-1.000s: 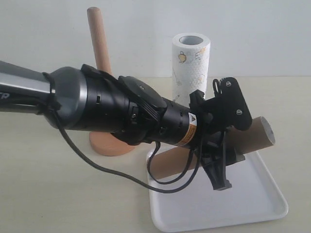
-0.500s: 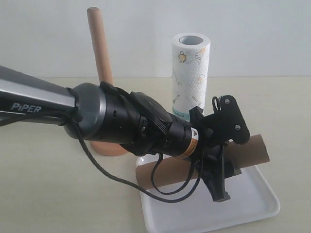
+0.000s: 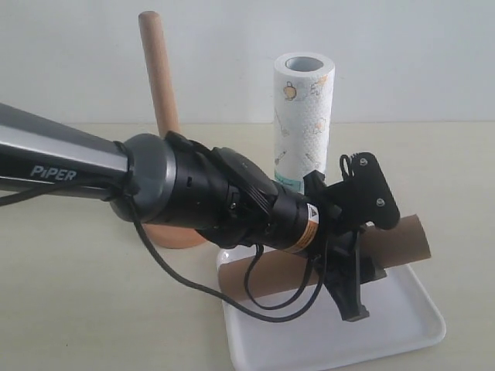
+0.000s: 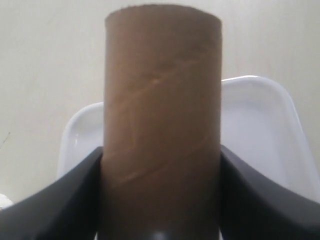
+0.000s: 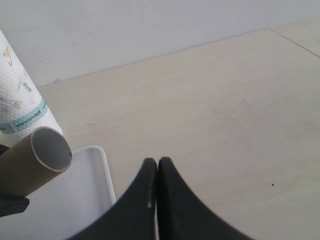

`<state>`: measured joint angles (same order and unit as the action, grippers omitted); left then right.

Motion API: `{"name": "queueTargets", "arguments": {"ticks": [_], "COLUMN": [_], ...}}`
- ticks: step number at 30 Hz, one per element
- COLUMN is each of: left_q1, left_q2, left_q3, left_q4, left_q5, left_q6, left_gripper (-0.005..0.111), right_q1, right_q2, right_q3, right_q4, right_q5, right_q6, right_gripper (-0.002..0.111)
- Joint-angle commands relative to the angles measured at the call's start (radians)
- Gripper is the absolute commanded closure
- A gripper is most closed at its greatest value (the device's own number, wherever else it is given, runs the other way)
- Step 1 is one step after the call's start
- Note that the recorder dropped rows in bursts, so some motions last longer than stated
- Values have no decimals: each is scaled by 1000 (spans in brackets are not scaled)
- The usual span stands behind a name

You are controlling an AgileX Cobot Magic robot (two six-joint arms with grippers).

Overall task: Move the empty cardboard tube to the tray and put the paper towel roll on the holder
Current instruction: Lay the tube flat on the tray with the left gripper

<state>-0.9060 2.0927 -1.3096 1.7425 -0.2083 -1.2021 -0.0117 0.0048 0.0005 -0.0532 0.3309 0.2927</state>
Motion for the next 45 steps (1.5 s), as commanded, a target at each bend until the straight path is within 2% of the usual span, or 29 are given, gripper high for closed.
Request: {"name": "queueTargets", "arguments": {"ticks": [1,3,6,16,20,22,39,45], "left_q1": [1,1,1,1,1,1,1,1], "left_q2": [13,16,17,17,17,17,17,-14], "left_q3": [-5,-5,-5,-5,-5,-5,-5,-5], "left_q4": [-8,-8,-8,-8,-8,-8,-8,-8], "left_q5": [-7,-4,-4,-4,-2,-2,3,-1], "left_q6": [-10,-10,-10,7,7,2,-1,-56], "left_gripper": [70,63,58,57,39,33,33,33], "right_q1": [-7,-7,-7,-7,-7,-7,-7,-7], "right_q2": [-5,-5,-5,-5,-5,-5,-5,-5], "right_q3": [0,0,0,0,0,0,0,0], "right_q4": [-5,-5,-5,-5,-5,-5,-5,-5], "right_q5": [-6,-6,-6,-6,-6,-6,-8,-8], "right_q6": [-4,-4,-4,-4,-4,-4,-3,-3], "right_gripper": [108,108,108,108,108,108,108,108]}}
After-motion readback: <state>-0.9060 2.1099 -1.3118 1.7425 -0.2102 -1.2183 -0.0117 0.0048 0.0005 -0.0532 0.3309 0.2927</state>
